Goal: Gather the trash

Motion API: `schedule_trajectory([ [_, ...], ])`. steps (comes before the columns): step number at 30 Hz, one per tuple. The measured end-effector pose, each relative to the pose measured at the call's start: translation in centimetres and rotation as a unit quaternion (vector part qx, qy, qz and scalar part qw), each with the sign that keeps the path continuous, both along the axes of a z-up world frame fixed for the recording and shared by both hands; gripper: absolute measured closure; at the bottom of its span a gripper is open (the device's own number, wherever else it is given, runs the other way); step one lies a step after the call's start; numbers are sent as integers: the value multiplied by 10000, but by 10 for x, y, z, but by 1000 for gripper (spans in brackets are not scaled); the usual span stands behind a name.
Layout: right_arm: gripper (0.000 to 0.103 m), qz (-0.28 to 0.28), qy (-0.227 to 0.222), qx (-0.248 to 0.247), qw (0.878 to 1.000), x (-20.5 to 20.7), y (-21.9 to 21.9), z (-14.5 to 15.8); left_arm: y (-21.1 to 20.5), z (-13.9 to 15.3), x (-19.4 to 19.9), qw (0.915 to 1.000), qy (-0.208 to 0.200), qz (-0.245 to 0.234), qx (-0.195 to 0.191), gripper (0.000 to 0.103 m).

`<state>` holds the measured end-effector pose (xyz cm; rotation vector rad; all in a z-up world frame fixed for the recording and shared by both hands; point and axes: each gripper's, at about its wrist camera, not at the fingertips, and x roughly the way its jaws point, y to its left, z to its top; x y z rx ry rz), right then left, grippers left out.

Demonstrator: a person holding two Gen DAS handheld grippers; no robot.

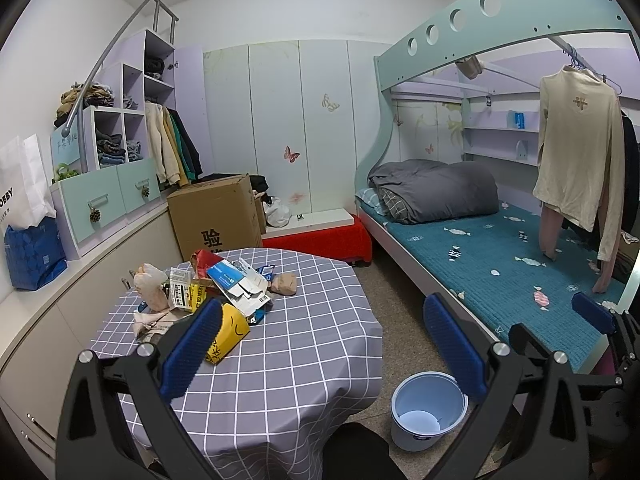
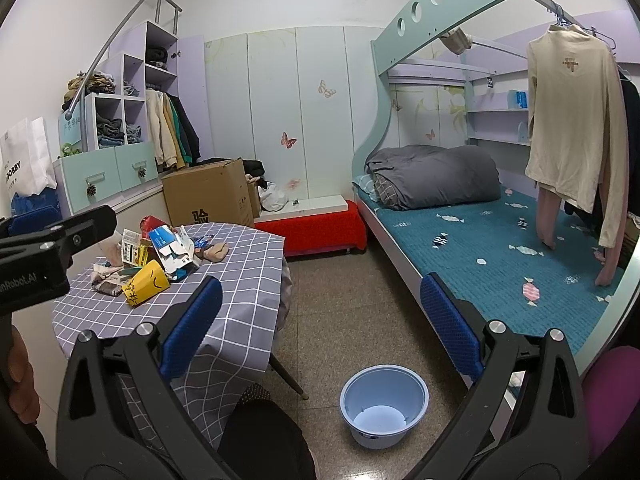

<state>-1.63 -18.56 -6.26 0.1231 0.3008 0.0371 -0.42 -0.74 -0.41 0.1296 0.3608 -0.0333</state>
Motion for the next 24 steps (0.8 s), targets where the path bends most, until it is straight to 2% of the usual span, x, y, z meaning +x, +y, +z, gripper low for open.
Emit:
schedule_trajectory([
  [24, 6, 10, 33, 2, 10000, 1, 4, -5, 1, 0, -2, 10000, -13, -3, 5, 4],
])
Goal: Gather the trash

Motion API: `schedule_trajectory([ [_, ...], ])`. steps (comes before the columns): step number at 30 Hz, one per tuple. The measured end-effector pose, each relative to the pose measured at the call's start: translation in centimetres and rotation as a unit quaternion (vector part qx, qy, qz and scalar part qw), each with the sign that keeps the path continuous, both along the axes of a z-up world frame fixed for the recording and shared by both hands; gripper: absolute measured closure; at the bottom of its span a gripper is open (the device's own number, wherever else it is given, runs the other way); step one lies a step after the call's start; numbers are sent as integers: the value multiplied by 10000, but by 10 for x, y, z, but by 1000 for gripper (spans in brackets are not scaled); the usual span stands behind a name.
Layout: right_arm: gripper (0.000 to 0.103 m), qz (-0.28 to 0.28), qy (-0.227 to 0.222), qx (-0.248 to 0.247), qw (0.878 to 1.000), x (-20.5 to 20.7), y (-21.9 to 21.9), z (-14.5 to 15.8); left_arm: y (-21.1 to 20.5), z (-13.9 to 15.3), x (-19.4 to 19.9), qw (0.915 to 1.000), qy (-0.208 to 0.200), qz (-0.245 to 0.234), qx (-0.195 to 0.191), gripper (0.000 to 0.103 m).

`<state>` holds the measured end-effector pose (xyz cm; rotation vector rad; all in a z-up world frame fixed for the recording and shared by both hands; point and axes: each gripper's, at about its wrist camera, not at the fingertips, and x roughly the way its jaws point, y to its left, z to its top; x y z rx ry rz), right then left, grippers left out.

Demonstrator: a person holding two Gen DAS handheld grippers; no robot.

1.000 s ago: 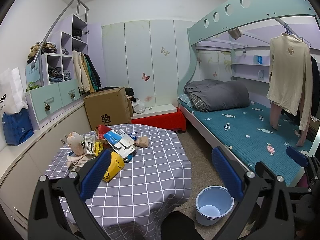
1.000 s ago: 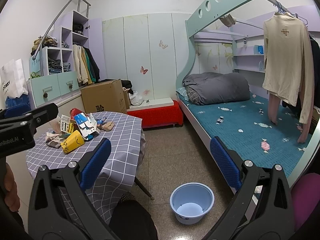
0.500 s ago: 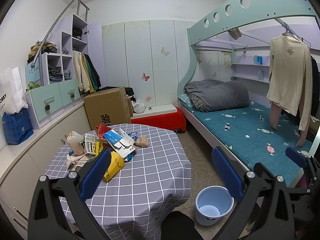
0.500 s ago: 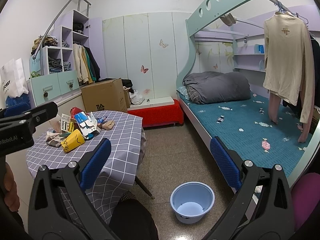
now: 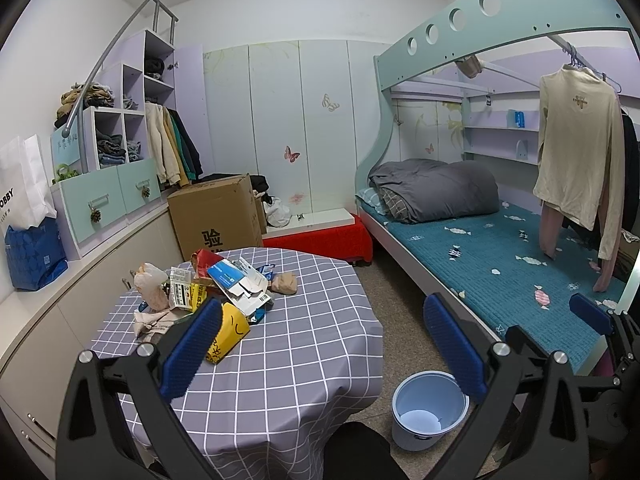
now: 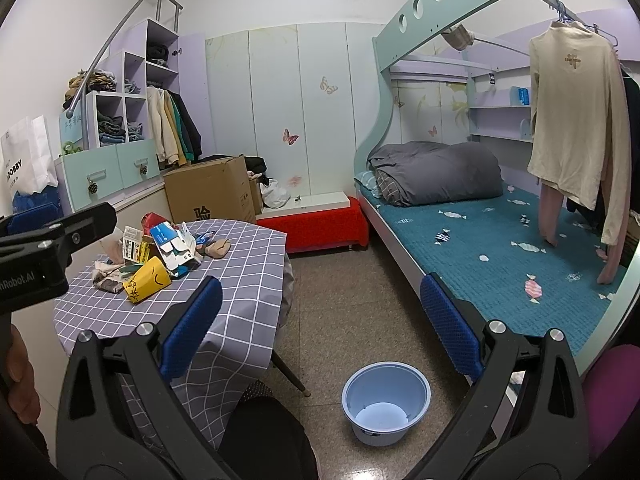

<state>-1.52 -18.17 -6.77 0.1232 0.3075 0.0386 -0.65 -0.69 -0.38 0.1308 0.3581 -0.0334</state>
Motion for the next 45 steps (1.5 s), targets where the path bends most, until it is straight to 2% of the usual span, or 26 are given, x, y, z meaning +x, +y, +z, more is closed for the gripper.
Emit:
schedule_trajectory([
  [25, 6, 55, 79, 36, 9999, -1, 15, -9, -2, -2, 0, 10000, 36, -14, -2, 4],
  [45, 6, 125, 181, 91, 9997, 4, 7, -7, 3, -9, 4, 9999, 113, 8, 4, 4],
])
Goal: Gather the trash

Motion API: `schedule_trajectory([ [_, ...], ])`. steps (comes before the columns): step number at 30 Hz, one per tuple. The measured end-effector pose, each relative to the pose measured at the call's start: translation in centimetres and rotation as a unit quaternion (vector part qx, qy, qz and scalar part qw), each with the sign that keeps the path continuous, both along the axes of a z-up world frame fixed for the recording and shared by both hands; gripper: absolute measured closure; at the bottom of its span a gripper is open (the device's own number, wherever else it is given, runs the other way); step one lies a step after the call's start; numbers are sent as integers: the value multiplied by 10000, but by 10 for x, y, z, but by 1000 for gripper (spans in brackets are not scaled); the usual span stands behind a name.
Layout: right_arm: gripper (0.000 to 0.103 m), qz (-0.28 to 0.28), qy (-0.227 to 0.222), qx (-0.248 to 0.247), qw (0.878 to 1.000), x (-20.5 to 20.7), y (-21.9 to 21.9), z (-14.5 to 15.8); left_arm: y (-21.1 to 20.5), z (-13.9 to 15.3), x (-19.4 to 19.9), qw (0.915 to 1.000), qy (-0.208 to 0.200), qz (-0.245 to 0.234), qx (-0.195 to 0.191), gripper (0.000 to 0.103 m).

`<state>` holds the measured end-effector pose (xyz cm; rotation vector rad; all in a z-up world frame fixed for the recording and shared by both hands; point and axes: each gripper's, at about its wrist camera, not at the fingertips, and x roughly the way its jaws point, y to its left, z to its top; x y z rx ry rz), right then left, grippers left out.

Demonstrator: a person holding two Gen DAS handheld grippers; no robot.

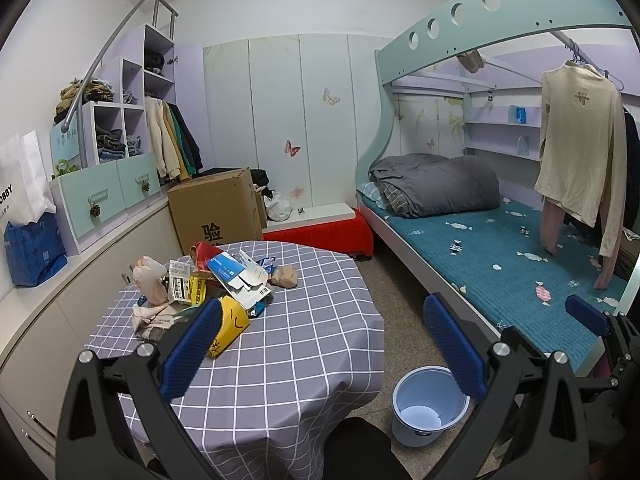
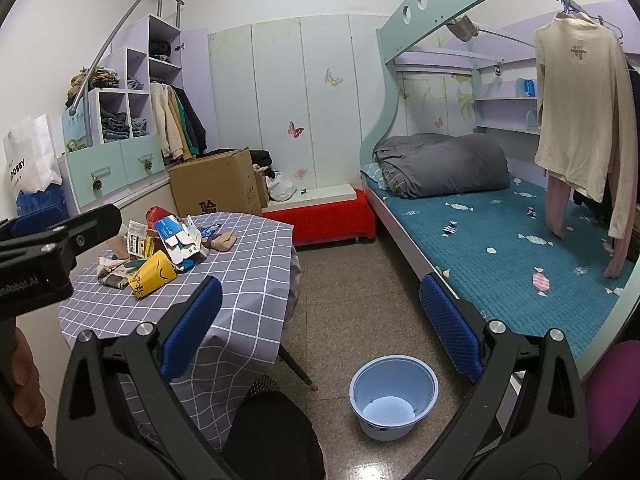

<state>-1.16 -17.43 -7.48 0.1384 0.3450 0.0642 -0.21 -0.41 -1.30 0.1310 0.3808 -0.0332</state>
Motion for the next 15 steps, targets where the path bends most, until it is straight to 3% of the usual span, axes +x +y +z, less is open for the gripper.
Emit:
schedule_trajectory([
  [9, 6, 118, 199, 91, 9997, 15, 3, -1, 13, -11, 13, 9998, 178, 93, -42, 4],
  [15, 6, 345, 452, 97, 9983, 43, 25, -7, 45, -25, 35, 9981, 484, 281, -246, 4],
])
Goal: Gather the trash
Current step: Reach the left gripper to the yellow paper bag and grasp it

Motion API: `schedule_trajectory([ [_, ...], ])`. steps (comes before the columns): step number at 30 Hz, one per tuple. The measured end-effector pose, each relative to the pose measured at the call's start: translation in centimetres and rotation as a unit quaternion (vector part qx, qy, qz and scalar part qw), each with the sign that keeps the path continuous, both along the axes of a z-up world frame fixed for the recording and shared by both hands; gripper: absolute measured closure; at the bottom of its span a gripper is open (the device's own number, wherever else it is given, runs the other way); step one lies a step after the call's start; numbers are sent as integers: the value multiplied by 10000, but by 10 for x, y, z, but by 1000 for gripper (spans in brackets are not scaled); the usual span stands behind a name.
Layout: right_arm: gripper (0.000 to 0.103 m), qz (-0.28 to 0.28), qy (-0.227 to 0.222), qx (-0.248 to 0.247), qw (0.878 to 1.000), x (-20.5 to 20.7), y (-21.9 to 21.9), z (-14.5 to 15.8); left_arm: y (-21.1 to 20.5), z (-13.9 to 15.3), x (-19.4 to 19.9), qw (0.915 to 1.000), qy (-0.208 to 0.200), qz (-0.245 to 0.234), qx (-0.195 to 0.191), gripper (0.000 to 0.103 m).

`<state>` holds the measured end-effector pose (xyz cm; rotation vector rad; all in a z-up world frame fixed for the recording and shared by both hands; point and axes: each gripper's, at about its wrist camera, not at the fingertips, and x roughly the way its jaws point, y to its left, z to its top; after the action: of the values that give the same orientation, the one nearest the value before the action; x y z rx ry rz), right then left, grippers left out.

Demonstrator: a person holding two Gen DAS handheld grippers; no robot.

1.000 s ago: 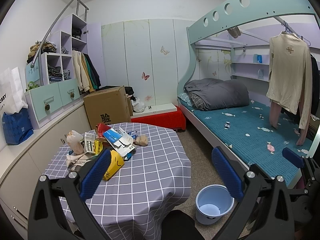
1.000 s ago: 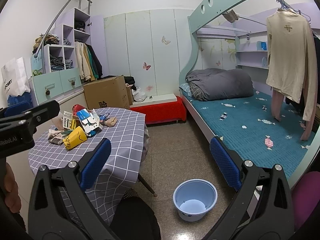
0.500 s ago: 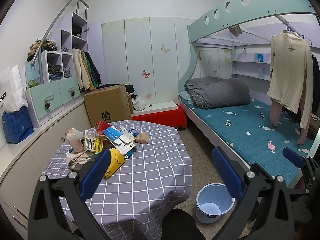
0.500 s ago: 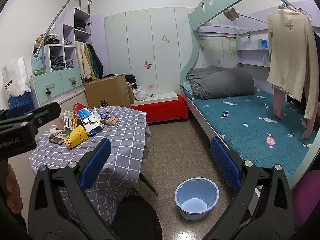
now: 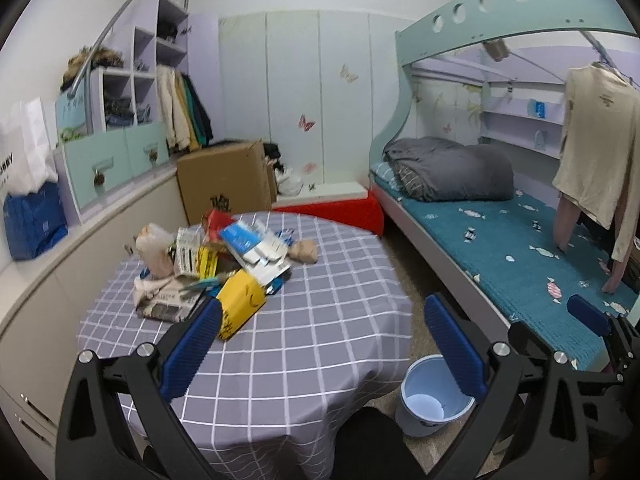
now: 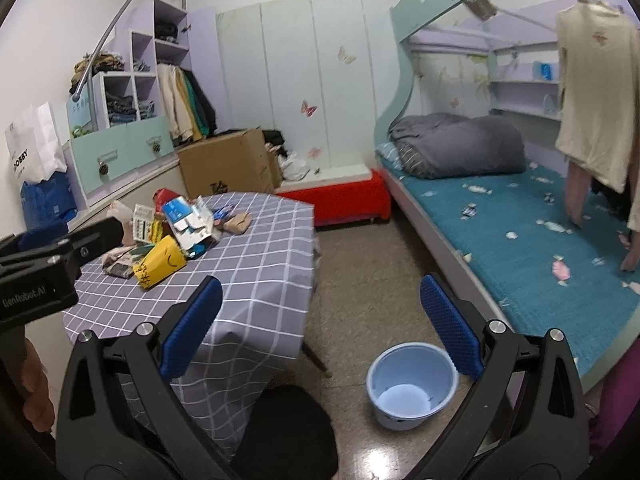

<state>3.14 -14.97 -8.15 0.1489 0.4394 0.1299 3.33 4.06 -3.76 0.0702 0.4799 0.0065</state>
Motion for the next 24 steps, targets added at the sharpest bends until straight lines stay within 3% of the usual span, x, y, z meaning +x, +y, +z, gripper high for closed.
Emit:
schedule_trajectory([
  [5, 6, 401, 339, 99, 9986, 39, 34, -12, 60, -24, 31, 9976, 531, 332, -307, 4],
  [13, 6, 831, 707, 190, 9938, 91, 88, -31, 167, -64, 67, 9823, 1251, 917, -1053, 4],
  [17, 6, 874, 807, 128, 9928, 113, 112, -38, 183, -76, 74, 9791, 1394, 891, -1179, 5],
  [22, 6, 927, 834, 151, 9921, 124, 129, -44, 171, -82, 85, 9777, 1402, 328, -1528, 6],
  [24, 6, 897, 849, 189, 9922, 127, 130, -46, 164, -86, 94, 9753, 1472, 144, -1639, 24],
])
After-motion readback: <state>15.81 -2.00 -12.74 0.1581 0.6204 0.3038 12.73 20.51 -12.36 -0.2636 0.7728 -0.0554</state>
